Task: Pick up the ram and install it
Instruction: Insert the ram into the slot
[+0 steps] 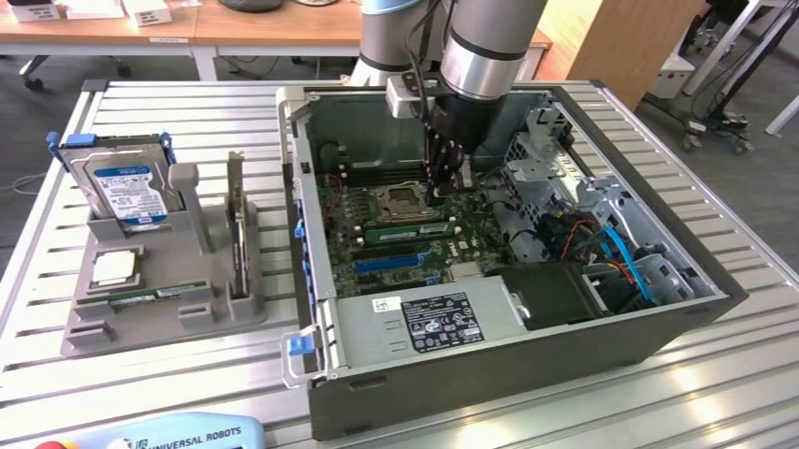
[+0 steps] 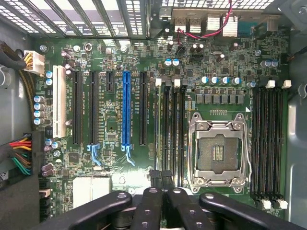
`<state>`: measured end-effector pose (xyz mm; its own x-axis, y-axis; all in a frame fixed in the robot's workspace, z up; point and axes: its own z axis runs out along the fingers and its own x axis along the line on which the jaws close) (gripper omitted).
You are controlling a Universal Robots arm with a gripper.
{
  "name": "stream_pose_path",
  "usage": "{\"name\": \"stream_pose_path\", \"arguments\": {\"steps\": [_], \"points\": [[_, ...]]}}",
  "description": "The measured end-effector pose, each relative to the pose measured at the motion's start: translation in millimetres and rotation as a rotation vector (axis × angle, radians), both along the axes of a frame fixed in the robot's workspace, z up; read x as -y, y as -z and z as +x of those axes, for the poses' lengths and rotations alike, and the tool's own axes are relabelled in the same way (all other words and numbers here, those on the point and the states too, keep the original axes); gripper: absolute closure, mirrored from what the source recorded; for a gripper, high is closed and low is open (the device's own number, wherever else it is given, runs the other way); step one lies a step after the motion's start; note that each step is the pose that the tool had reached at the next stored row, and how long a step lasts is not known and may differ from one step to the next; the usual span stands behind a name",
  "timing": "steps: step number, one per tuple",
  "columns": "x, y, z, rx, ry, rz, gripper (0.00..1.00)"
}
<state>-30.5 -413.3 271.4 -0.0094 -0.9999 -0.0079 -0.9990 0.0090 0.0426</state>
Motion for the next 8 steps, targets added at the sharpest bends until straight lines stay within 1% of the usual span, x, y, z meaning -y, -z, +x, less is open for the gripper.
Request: {"name": "stream_pose_path", "arguments": {"steps": [5, 8], "points": [[0.0, 0.0, 0.0, 0.0, 0.0, 0.0, 0.9], [-0.1, 0.1, 0.3, 0.0002, 0.0, 0.0015, 0.9]]}}
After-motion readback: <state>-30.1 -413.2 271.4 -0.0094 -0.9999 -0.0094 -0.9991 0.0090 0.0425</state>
